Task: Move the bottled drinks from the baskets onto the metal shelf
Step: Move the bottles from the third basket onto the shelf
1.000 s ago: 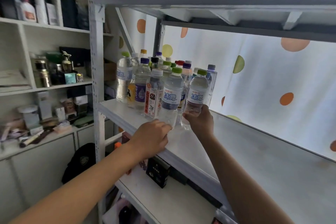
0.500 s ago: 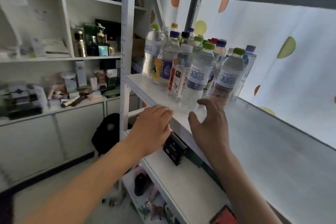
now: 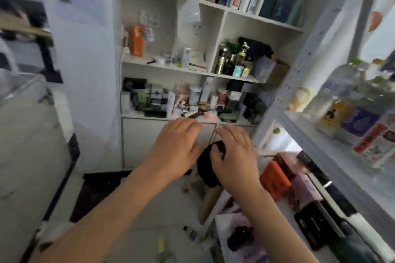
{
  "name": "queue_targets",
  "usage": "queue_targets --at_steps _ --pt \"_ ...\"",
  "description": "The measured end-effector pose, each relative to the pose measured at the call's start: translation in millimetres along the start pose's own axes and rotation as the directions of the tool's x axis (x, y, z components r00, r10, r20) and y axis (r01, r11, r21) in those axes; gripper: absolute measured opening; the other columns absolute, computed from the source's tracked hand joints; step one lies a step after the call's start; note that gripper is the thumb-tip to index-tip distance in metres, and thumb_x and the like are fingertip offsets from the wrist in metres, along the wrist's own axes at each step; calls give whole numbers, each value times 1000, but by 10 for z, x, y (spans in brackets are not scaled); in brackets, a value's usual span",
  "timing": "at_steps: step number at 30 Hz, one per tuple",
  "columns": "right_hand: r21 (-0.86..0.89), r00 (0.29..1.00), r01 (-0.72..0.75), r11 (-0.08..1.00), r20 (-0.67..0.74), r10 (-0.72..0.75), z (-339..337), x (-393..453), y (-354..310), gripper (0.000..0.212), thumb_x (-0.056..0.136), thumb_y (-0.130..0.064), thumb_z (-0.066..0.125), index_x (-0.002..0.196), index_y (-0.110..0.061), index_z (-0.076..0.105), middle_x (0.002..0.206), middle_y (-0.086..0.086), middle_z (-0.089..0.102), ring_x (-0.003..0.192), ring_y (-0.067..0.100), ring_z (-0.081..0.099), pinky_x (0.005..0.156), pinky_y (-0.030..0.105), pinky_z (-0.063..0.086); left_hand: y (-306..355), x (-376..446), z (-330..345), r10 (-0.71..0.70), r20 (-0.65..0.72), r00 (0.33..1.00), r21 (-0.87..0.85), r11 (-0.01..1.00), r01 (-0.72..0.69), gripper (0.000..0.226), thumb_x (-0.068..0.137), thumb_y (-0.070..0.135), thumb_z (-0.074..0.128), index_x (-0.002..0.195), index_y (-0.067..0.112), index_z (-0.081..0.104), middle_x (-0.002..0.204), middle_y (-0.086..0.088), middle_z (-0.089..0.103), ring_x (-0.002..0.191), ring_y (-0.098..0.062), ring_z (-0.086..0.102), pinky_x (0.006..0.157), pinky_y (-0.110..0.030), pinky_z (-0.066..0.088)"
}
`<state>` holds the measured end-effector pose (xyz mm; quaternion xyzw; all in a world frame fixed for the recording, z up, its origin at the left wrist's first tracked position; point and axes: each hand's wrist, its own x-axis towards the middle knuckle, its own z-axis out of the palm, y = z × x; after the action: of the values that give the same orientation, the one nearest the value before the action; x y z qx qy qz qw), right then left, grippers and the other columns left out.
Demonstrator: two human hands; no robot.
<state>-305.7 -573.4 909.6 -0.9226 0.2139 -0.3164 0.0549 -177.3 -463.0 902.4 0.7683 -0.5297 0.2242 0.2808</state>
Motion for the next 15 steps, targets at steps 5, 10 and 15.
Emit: queue_targets --at_steps 5,10,15 --pt "136 984 155 978 62 -165 881 565 -1061 41 87 -15 66 127 -7 63 132 11 59 130 30 47 112 45 39 -1226 -329 -474 -154 -62 986 97 982 159 46 72 14 78 115 5 64 114 -12 65 109 -30 60 94 -41 49" --pt "303 948 274 913 76 -310 1624 918 -2169 40 86 -12 68 125 -4 64 129 12 61 128 31 51 110 45 41 -2232 -862 -1085 -319 -108 942 205 920 335 42 72 11 78 111 4 65 109 -11 67 103 -30 63 89 -41 52" --pt "419 865 427 802 68 -496 2104 1025 -3231 38 86 -10 68 122 -3 65 125 15 63 123 34 54 110 44 41 -2827 -1449 -1669 -495 -180 850 293 798 527 40 80 14 71 118 5 63 115 -10 65 110 -29 59 93 -43 48"
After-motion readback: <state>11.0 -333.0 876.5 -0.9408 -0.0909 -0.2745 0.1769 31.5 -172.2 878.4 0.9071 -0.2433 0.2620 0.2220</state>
